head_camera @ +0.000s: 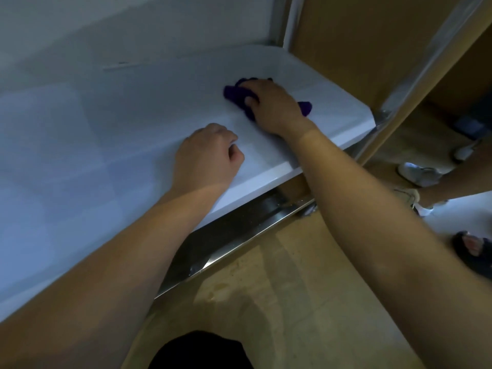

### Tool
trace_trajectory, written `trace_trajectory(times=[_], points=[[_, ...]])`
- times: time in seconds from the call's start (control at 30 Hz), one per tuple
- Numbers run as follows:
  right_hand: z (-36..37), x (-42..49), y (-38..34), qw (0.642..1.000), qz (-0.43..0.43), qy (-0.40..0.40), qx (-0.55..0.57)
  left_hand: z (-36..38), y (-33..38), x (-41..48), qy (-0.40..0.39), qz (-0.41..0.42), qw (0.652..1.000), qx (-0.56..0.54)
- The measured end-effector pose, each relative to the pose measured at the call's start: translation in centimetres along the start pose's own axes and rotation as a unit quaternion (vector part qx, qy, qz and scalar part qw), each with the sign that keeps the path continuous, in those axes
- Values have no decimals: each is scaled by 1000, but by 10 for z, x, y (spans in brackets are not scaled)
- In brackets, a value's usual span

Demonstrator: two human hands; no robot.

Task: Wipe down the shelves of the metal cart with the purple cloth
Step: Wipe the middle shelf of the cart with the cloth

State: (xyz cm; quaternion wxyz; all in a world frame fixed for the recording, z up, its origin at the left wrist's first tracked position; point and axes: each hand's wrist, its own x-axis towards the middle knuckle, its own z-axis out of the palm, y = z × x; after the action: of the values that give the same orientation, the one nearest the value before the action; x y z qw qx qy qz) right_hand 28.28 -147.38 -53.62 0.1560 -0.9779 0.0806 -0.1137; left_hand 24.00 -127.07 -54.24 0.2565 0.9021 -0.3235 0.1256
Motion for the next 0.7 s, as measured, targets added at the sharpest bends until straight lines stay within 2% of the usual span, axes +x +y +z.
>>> trace_trajectory(times=[0.07,0.13,0.27,0.33,0.5,0.6,0.7], points=[[1,-12,1,999,-41,17,5,0,-1,-1,1,-7,1000,-7],[-6,-17,19,999,-28,38,-7,1,0,0,-5,-14,1000,-5],[-20,7,50,991,117,48,-29,5,8,2,-12,-19,1000,1],[-15,21,37,988,146,41,-35,5,9,2,-12,-22,1000,6],[7,22,-24,999,-31,-23,15,3,7,-1,-5,-15,1000,8],[3,9,-18,999,-38,-12,11,4,7,-4,-4,-18,1000,-2],[-6,-2,10,999,4,29,-11,6,6,-4,-8,-16,1000,-12]])
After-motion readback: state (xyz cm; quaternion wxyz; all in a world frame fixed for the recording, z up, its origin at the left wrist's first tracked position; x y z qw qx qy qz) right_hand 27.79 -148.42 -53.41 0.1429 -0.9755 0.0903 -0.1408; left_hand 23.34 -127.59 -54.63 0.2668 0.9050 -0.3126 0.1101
